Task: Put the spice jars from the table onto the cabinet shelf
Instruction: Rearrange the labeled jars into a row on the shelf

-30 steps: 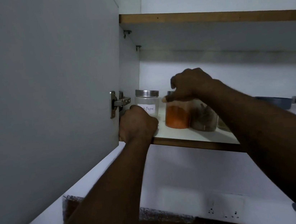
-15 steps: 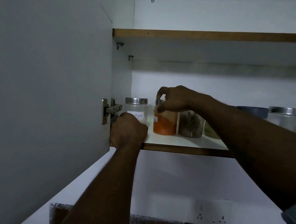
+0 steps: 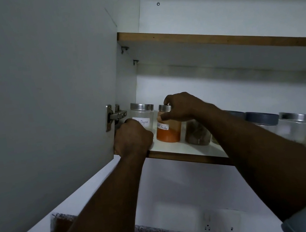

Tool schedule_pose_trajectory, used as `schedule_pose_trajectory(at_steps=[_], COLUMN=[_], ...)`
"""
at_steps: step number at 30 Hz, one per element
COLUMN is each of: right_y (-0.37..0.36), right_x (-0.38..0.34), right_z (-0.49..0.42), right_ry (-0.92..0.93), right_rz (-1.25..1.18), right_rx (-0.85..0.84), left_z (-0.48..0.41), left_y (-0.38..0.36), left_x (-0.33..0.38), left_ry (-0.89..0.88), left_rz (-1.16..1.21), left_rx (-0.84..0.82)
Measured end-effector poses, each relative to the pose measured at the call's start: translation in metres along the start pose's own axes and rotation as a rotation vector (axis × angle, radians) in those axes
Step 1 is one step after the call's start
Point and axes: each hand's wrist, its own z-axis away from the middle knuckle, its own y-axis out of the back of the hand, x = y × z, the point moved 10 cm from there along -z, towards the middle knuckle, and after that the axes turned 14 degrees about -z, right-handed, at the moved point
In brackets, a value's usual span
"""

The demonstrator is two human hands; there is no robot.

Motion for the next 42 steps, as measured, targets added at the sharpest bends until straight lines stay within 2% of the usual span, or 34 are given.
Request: schedule_pose_trajectory(at_steps=[7,16,20,29,36,39,42], right_y=[-0.004,-0.005,-0.007,-0.014,-0.018,0.006,0.047], right_x=[-0.001,-0.004,0.001,-0.004,-0.001,0.0,0.017], right_z=[-0.002,-0.008,-0.009,-0.008,-0.007,0.002,0.014], right_ry=[0.008,0.06,0.017,0.026,0.004,0.03,-0.025], right_rz=[-0.041,-0.077,-0.016,-0.056,-0.072,-0.116,0.01], right_rx=[-0.107,-0.112,-0.114,-0.071,-0.108,-0.021,0.095], left_z=[-0.001,-0.003,-0.002,-0.004,-0.002,-0.003,-0.007], left_y=[-0.001,-0.003,-0.005,-0.005,-0.004,-0.004,-0.001], left_x=[0.0,0.0,0.0,-0.003,-0.005,-0.005,-0.006], left_ry=[-0.012,-0.01,-0.017,-0.006,0.001,0.007,0.013], left_rz=[-0.005,-0.028,-0.025,-0.043,-0.042,-0.029,-0.018], left_rx=[-0.01,-0.01,-0.011,-0.021,-0.026,-0.024,0.005])
